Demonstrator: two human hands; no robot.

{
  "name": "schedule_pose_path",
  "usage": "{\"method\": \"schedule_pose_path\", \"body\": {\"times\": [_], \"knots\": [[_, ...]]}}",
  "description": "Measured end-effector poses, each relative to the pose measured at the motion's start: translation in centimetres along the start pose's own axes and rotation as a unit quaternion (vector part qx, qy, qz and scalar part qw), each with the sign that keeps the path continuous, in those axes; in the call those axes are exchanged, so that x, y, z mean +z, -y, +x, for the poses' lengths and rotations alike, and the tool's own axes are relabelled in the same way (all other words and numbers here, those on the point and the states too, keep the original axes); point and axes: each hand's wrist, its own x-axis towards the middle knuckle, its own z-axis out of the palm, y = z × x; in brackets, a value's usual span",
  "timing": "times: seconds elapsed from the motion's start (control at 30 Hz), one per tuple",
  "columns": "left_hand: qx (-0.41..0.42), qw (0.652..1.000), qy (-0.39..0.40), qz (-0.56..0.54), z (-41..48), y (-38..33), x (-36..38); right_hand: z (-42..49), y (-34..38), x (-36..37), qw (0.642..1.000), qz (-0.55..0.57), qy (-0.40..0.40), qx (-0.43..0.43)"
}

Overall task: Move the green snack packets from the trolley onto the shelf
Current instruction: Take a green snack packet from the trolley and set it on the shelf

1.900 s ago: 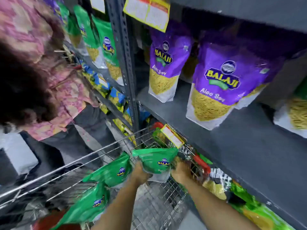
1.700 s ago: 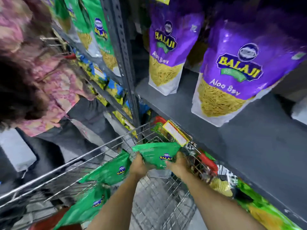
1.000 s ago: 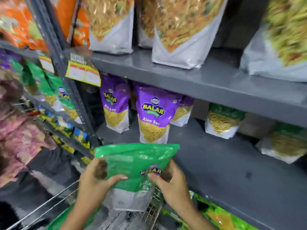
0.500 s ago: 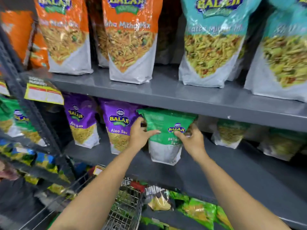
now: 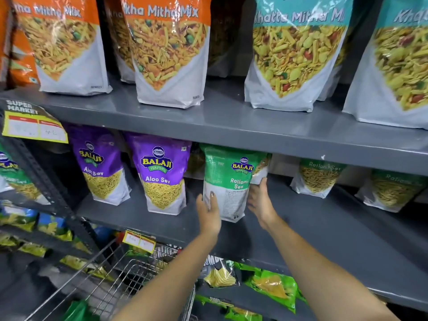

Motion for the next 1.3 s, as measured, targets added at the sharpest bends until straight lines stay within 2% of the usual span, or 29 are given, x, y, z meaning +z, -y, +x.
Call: {"method": "schedule_pose_path", "body": {"times": [0.1,0.2,0.33,0.43,0.53,0.6,0.67,0.77,0.87,0.93,1.03,1.1,1.17,1.3], "knots": [[-0.045,0.999,0.025,0.001,1.2,2.0,0.9,-0.8,-1.0,0.6,1.0,0.01,-0.029,-0.005],[-0.071,0.997,0.007,-0.013,2.9,1.7,1.6,-1.5,-2.5,1.1,0.995,-0.005,-0.093,-0.018],[-0.066,0.995,0.052,-0.06,3.8,1.2,1.4,-2.4,-4.4,0.6,0.993,-0.04,-0.105,-0.038],[-0.084,0.989,0.07,-0.095,4.7,2.1,1.3,-0.1,-4.0,-0.2,0.987,-0.03,-0.155,-0.041],[-0.079,0.991,0.011,-0.109,3.5,2.2,1.9,3.9,-3.0,-0.4,0.987,0.02,-0.156,0.016],[-0.055,0.99,-0.074,-0.108,1.5,3.2,2.2,5.7,-2.1,0.0,0.991,0.05,-0.117,0.044],[-0.027,0.988,-0.112,-0.107,-0.9,4.3,2.9,6.5,-1.1,0.8,0.993,0.097,-0.055,0.038],[-0.01,0.991,-0.078,-0.111,-4.1,4.7,4.2,7.0,-0.8,1.8,0.987,0.151,0.04,0.044],[0.002,0.995,-0.042,-0.09,-4.1,4.5,4.2,7.0,-1.2,2.1,0.983,0.165,0.063,0.05],[0.006,0.997,-0.023,-0.073,-2.5,3.9,3.6,6.4,-1.7,2.1,0.986,0.156,0.039,0.044],[0.008,0.998,0.012,-0.058,0.2,2.6,2.4,4.7,-3.9,2.1,0.991,0.124,-0.048,0.022],[0.032,0.997,0.041,-0.048,1.5,2.5,1.4,3.0,-5.5,2.5,0.993,0.095,-0.07,-0.014],[0.051,0.997,0.06,0.008,2.8,2.2,0.5,1.3,-6.8,3.1,0.992,0.073,-0.095,-0.045],[0.037,0.996,0.077,0.029,5.0,1.4,0.4,-1.3,-7.9,4.0,0.99,0.024,-0.115,-0.073]]}}
